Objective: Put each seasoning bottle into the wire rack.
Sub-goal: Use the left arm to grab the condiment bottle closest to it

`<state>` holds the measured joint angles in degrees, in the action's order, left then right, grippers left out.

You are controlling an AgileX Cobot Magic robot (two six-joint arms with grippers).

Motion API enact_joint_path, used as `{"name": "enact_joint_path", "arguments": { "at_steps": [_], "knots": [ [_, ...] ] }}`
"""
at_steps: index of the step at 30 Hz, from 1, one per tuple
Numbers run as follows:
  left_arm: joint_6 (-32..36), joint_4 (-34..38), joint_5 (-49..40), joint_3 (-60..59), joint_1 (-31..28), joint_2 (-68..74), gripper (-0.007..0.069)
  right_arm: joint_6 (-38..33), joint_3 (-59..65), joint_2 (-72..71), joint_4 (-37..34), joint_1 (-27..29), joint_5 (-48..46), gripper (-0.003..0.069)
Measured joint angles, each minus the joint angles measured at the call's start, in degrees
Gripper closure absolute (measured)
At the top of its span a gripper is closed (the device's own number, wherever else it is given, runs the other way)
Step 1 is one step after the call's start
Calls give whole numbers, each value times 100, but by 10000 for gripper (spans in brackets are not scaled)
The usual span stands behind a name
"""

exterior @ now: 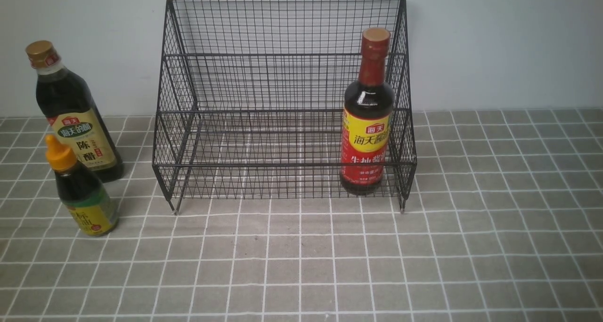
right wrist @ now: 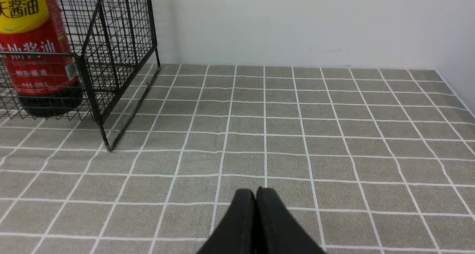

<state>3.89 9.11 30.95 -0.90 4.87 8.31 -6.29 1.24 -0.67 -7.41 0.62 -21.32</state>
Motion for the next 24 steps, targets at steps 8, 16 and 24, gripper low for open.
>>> {"name": "enact_joint_path", "arguments": {
  "at_steps": [8, 16, 24],
  "knots": [
    [-13, 193, 182, 902, -5, 2239, 515, -11, 0, 0, 0, 0, 0, 672],
    [302, 1342, 1385, 1681, -5, 4540, 176, -12, 0, 0, 0, 0, 0, 672],
    [303, 1777, 2064, 2342, -5, 6355, 50, -12, 0, 0, 0, 0, 0, 672]
  ]
}}
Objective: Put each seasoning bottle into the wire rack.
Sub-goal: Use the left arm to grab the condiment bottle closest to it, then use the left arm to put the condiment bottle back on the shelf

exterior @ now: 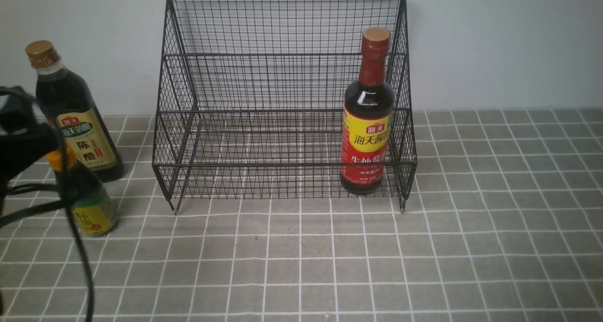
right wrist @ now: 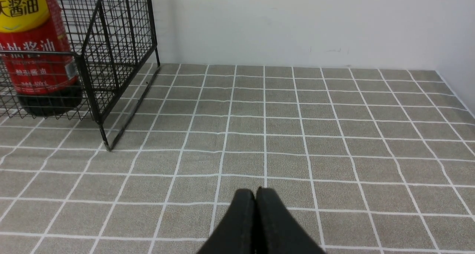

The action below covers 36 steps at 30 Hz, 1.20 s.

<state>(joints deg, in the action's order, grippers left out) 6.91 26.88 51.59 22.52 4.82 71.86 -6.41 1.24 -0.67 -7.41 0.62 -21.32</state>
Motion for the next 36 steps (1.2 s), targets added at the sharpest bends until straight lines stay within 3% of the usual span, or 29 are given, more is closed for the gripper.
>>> {"name": "enact_joint_path", "arguments": {
  "at_steps": [15, 17, 21, 22, 36],
  "knots": [
    [-80, 355, 860, 624, 0, 2539, 76, -5, 0, 0, 0, 0, 0, 672],
    [-110, 255, 860, 626, 0, 2623, 129, -5, 0, 0, 0, 0, 0, 672],
    [-110, -138, 813, 631, 0, 2628, 372, -5, 0, 0, 0, 0, 0, 672],
    [-103, -138, 798, 631, 0, 2628, 371, -5, 0, 0, 0, 0, 0, 672],
    [-53, -1229, -1404, 949, -7, 210, 365, -5, 0, 0, 0, 0, 0, 672]
  ]
}}
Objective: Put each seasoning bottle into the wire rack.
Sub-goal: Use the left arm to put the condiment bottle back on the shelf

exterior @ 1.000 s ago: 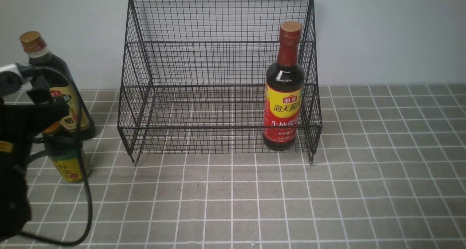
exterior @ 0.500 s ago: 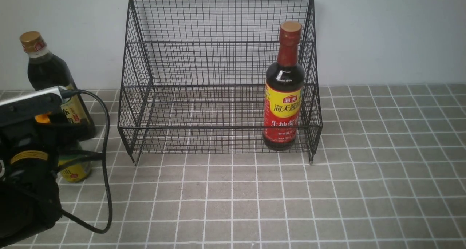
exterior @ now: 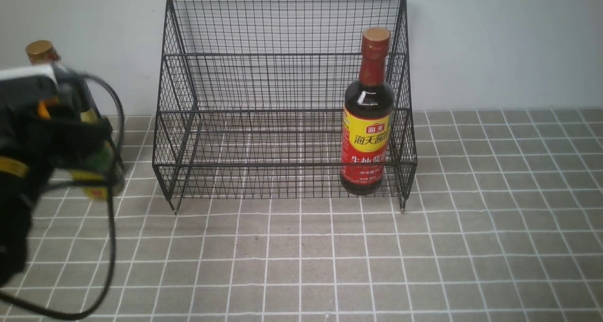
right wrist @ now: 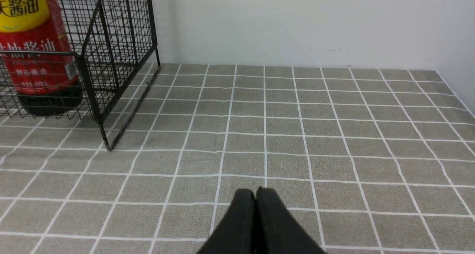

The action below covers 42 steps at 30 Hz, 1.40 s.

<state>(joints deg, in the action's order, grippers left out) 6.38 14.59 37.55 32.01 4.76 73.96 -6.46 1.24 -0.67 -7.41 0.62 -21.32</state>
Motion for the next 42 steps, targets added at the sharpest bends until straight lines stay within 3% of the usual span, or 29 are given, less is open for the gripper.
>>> {"name": "enact_joint_path", "arguments": {
  "at_steps": [4, 10, 17, 24, 34, 38, 42],
  "knots": [
    [-324, -784, -777, 548, 77, -392, 365, 0, 0, 0, 0, 0, 0, 672],
    [-944, -1459, -909, 1154, 613, -128, 365, 109, 0, 0, 0, 0, 0, 672],
    [-1022, -1538, -667, 1508, 1099, 917, 365, 109, 0, 0, 0, 0, 0, 672],
    [-1027, -1542, -369, 1514, 1130, 1635, 365, 109, 0, 0, 3, 0, 0, 672],
    [-1027, -1548, -805, 1556, 1136, 2088, 365, 109, 0, 0, 3, 0, 0, 672],
    [-1028, -1555, -826, 1568, 1141, 2105, 329, 109, 0, 0, 3, 0, 0, 672],
    [-1028, -1546, -889, 1568, 1141, 2061, 240, 109, 0, 0, 3, 0, 0, 672]
  ]
}}
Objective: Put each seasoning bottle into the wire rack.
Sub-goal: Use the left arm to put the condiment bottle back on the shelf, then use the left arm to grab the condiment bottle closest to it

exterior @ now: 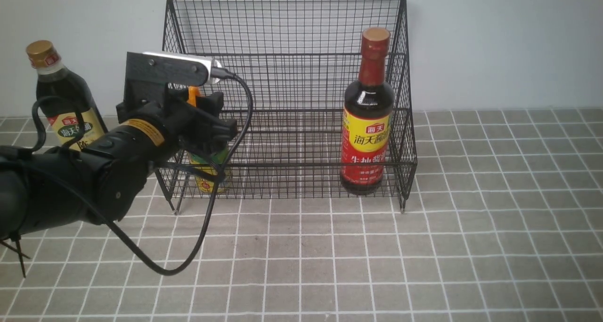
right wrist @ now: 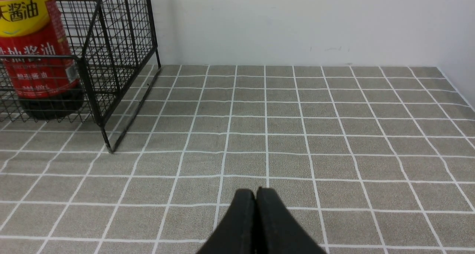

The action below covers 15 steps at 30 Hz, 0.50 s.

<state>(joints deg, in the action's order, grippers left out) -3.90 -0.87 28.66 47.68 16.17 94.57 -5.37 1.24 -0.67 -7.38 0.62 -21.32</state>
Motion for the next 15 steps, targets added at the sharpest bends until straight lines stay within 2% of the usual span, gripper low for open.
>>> {"name": "enact_joint_path", "arguments": {
  "at_steps": [5, 9, 15],
  "knots": [
    [27, 18, -336, 0, 0, -352, 152, 0, 0, 0, 0, 0, 0, 672],
    [229, 178, -520, 0, -20, -774, 134, 0, 0, 0, 0, 0, 0, 672],
    [831, 1166, -590, 0, -703, -1594, 134, 0, 0, 0, 0, 0, 0, 672]
  ]
}}
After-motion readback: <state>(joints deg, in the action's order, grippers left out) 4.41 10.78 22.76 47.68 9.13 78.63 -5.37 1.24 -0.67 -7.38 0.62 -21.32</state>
